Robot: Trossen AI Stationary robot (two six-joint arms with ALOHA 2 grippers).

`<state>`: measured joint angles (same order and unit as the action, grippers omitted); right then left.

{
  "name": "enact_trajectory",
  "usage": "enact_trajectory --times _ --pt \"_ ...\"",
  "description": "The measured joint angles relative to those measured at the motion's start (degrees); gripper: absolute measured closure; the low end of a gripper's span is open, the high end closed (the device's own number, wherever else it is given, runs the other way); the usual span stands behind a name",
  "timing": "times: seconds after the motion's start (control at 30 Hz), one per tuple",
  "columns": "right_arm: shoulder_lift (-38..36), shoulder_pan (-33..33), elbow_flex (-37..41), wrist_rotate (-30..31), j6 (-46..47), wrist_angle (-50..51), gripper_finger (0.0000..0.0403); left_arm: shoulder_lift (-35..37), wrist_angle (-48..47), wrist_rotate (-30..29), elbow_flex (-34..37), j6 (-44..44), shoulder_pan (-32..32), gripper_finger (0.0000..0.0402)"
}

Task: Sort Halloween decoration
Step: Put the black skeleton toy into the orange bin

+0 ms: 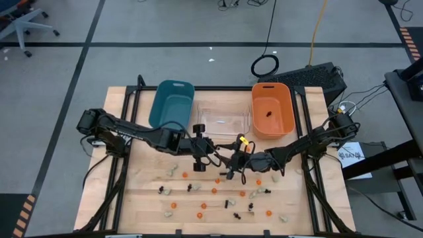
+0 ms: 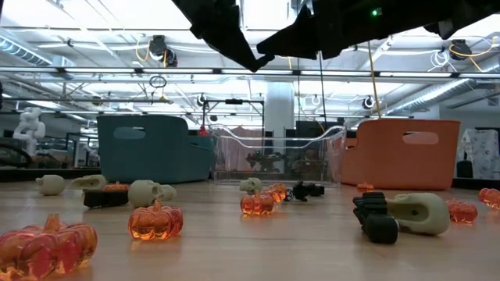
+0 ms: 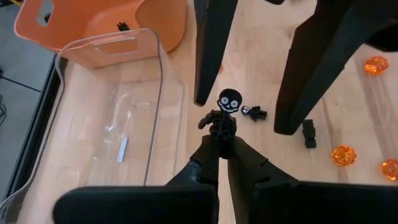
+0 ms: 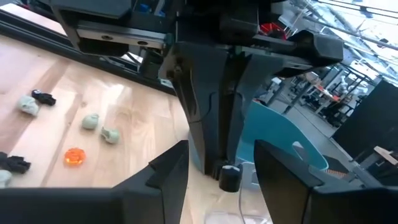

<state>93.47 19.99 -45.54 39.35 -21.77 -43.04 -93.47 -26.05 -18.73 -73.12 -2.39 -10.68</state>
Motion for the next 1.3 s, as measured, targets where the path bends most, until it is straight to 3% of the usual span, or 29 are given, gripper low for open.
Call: enact_trajectory --times 0.3,0.77,0.97,1.3 --pt "0.0 -0.9 0.0 -0.3 4.6 2.5 0.0254 0.0 0.4 0.0 0.0 -1.0 -0.2 0.0391" --pt "0.0 -1.2 0.0 -0.6 6.7 3.9 0.039 0.0 0.4 0.3 0.0 -1.0 -0.6 0.0391" --pt "-0.1 -1.1 0.0 -1.2 7.2 4.7 0.039 0.0 0.0 3.0 0.0 2.4 -0.5 0.0388" --pt "-5.1 0.5 0.0 -0.3 5.2 11.6 0.0395 0.0 -4.8 3.8 0.0 6.6 -1.1 0.0319"
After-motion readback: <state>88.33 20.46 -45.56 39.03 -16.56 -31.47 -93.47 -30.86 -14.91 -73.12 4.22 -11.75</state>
